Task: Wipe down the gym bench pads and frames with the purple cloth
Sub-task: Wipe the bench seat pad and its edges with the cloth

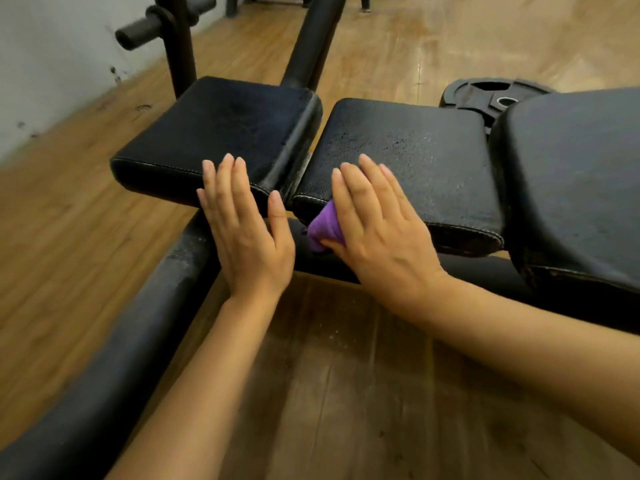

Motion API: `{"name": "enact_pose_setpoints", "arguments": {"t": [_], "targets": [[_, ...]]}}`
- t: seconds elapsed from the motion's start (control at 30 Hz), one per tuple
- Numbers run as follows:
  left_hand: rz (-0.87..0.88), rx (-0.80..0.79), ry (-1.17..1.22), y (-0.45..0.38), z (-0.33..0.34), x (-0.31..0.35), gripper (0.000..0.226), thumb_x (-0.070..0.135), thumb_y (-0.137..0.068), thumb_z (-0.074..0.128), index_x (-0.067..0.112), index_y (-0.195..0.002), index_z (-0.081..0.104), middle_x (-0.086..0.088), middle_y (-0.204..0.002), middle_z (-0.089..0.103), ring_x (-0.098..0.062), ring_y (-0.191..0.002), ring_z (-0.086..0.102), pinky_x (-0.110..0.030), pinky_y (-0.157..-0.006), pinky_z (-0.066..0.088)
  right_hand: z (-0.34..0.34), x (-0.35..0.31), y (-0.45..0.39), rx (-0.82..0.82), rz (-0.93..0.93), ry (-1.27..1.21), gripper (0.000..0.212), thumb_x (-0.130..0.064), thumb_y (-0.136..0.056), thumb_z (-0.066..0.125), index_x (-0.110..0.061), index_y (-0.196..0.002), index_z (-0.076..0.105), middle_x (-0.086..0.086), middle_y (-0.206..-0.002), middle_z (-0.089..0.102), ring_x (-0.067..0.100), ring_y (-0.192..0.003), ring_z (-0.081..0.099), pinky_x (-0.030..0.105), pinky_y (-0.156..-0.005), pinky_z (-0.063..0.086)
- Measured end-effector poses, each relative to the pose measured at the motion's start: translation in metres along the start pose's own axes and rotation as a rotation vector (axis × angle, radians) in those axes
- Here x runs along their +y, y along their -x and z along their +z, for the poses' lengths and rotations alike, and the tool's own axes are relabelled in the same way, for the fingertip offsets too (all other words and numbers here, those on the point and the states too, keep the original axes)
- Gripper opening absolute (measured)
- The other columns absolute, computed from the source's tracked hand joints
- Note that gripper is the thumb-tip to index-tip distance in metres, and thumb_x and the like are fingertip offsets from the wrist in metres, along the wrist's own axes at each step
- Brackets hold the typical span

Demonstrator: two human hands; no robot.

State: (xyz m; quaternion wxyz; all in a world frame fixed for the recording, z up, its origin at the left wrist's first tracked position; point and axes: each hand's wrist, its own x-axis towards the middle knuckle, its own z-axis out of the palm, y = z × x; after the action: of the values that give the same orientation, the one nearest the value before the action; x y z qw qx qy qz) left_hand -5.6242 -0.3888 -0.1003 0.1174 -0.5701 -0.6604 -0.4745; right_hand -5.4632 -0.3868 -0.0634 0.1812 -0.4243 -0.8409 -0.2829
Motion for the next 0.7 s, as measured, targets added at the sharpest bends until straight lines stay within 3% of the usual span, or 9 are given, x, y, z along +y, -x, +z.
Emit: {"name": "enact_pose_setpoints", "arguments": {"t": [0.13,0.37,0.53,0.7], "targets": [[0.025,-0.027,-0.023,0.001,-0.004,-0.005,0.052,0.029,-0.102,0.039,-0.001,-0.145,0.033,-0.016,-0.154,0.029,-0.031,-0.147,0.013,-0.047,-0.121,0.01,-0.02,0.049,0.049,-0.028,-0.035,0.028,0.061,-0.02,-0.093,0.055,0.014,-0.139,0.032,0.034,-0.142,0.036,0.049,-0.136,0.029,0.056,-0.111,0.028],[-0.01,-0.003,0.011,0.001,0.001,-0.002,0.051,0.026,-0.101,0.04,-0.001,-0.144,0.033,-0.015,-0.154,0.029,-0.031,-0.147,0.013,-0.046,-0.121,0.008,-0.027,0.061,0.071,-0.058,0.143,0.057,0.061,-0.03,-0.097,0.044,0.02,-0.132,0.037,0.039,-0.136,0.039,0.054,-0.132,0.03,0.059,-0.11,0.027],[-0.024,-0.02,0.023,0.002,-0.004,0.001,0.051,0.027,-0.102,0.038,0.0,-0.145,0.034,-0.015,-0.154,0.029,-0.03,-0.148,0.012,-0.045,-0.121,0.008,-0.009,0.02,0.012,-0.006,0.02,-0.006,0.065,-0.041,-0.095,0.04,0.013,-0.131,0.044,0.031,-0.13,0.05,0.049,-0.125,0.044,0.054,-0.105,0.038],[-0.013,0.0,0.066,0.0,-0.007,0.02,0.047,0.023,-0.101,0.037,-0.001,-0.141,0.04,-0.015,-0.152,0.034,-0.029,-0.146,0.02,-0.045,-0.121,0.005,-0.013,0.032,0.013,-0.084,-0.09,-0.114,0.06,-0.035,-0.096,0.039,0.01,-0.135,0.042,0.028,-0.137,0.046,0.047,-0.131,0.039,0.052,-0.107,0.037]]}}
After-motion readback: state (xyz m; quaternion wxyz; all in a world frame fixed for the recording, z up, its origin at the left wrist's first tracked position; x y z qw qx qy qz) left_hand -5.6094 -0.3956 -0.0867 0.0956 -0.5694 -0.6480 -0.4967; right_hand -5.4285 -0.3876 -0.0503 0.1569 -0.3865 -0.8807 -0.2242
